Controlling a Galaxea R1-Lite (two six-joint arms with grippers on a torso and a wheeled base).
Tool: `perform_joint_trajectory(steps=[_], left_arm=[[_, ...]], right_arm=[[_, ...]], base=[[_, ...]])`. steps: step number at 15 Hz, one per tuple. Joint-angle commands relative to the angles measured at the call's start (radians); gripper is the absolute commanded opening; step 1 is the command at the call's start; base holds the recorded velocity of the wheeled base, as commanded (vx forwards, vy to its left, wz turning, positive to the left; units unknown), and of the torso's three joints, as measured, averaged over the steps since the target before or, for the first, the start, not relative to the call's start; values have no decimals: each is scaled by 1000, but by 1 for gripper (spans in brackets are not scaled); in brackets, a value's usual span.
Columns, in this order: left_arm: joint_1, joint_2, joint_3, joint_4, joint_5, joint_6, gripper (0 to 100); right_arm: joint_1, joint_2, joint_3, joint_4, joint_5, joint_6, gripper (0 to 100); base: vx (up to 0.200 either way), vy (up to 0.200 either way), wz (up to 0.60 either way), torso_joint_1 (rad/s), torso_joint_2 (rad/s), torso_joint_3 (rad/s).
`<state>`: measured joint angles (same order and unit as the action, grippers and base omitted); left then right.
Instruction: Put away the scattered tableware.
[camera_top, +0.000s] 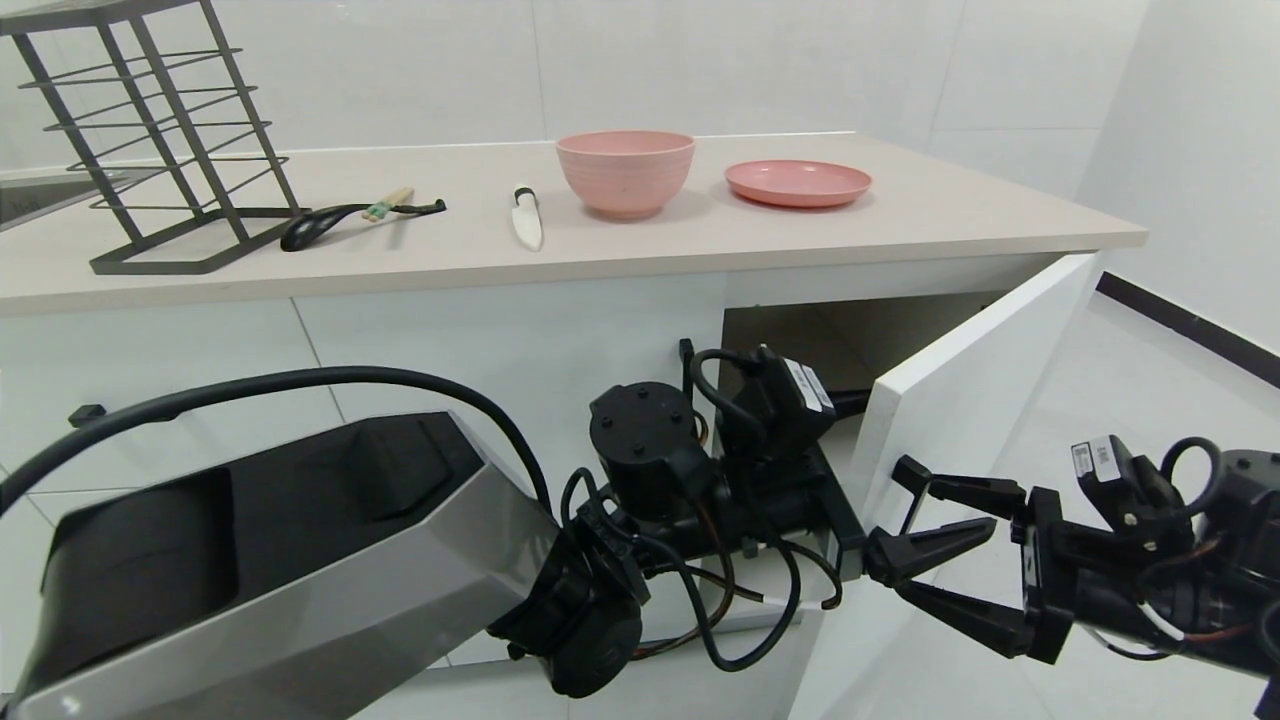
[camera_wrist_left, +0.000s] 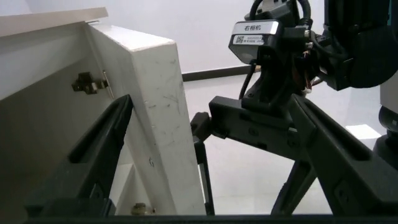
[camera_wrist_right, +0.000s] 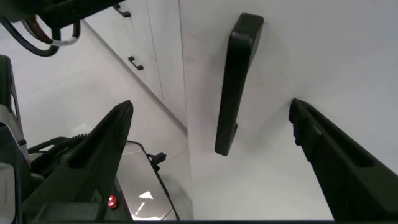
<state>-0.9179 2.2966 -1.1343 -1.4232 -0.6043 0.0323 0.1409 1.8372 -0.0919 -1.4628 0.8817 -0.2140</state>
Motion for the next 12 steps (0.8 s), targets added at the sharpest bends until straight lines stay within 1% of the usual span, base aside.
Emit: perform_joint_trajectory(steps=[1,3,4,7,8,9,10,11,12], left_arm=[[1,-3,1,0,1,0,100],[-1,-5,1,-5,15,0,100],[-1,-3,4,-23,15,0,100],[-15,-3,37,-39,14,0,100],[-24,-3,37,-39,15,0,100],[-27,-5,36,-39,14,0,100],[-35,-5,36,-39,14,0,100],[-38,-5,36,-39,14,0,100],[-47,-3,36,-39,14,0,100]], right_arm=[[-1,2,32,4,-9,1,100],[-3,-58,83,4,-12,-1,100],[-3,-122,92,10,-15,-2,100],[-75,-314,92,39,-35,-7,100],[-126,-398,92,52,-33,-16,100],[-156,-480,92,67,-30,-16,100],[-167,-579,92,93,-33,-16,100],[-168,-618,92,104,-35,-16,100],[-164,-802,90,163,-35,-16,100]], base=[[0,0,0,0,0,0],[0,0,0,0,0,0],[0,0,0,0,0,0],[0,0,0,0,0,0],[0,0,0,0,0,0],[0,0,0,0,0,0],[0,0,0,0,0,0],[0,0,0,0,0,0],[0,0,0,0,0,0]])
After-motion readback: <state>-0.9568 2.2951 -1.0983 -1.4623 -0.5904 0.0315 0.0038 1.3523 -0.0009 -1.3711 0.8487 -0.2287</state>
